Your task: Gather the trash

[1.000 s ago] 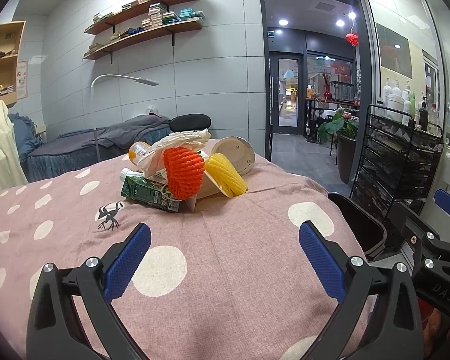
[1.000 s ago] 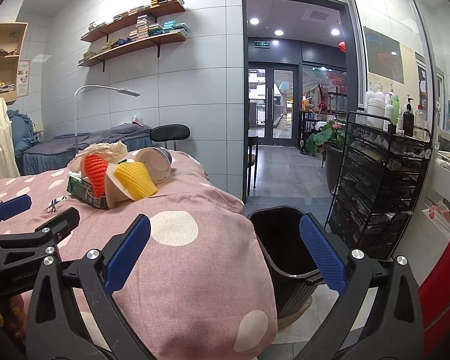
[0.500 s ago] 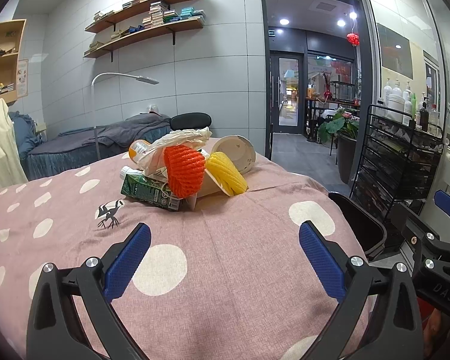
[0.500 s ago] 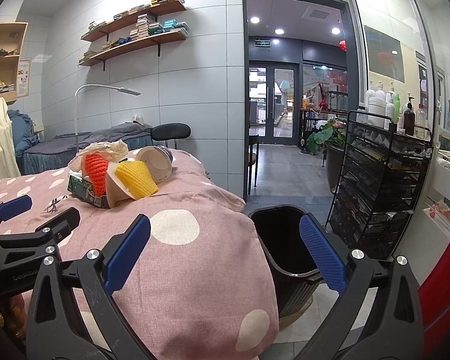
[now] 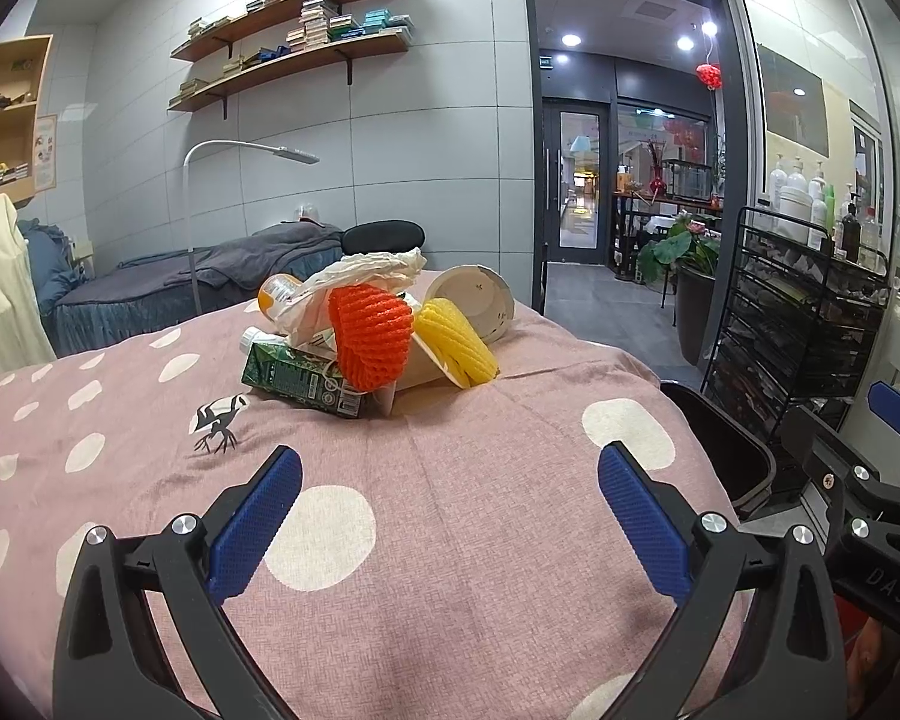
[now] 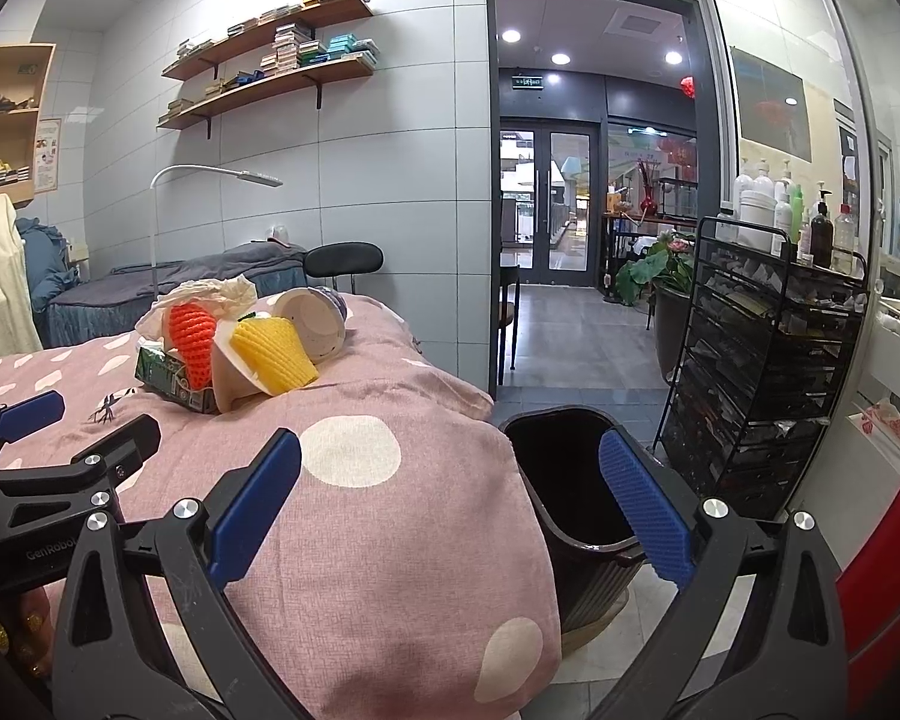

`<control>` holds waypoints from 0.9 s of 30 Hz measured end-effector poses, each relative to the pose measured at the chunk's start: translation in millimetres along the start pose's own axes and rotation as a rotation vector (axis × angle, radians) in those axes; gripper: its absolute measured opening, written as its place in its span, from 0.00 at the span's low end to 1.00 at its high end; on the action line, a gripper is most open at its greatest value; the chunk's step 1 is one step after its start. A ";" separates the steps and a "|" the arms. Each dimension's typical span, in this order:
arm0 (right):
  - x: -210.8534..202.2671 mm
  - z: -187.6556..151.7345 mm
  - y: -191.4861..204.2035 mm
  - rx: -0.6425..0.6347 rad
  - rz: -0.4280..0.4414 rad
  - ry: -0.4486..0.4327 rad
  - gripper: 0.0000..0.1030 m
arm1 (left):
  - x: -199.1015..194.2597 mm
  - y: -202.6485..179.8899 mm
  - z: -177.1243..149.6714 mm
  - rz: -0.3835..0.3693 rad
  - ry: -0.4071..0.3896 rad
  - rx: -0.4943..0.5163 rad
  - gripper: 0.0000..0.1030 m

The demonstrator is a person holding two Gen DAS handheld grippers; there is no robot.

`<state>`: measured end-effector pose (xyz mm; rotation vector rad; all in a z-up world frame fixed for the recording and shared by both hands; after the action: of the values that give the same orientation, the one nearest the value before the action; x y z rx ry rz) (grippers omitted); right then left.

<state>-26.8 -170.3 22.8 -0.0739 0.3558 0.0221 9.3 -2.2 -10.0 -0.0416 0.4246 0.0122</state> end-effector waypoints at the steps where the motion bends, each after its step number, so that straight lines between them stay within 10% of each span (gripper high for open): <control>1: 0.1 -0.2 0.4 0.000 0.000 0.000 0.96 | 0.0 -0.1 -0.4 0.001 -0.002 0.000 0.95; 27: 33.7 13.7 7.1 -0.050 0.093 0.092 0.96 | 14.6 16.9 11.5 0.021 0.079 0.006 0.95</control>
<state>9.3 -161.9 23.4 -0.1080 0.4509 0.1196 27.0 15.3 -6.1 -0.0317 0.5040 0.0298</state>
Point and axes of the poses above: each gripper's, at about its wrist camera, not at the fingertips, and x roughly the way its jaws point, y to its left, z to its top, the point moved 2 cm from there along x, roughly the way its jaws point, and after that the axes turned 5 degrees about -x, right-handed, at the moved point
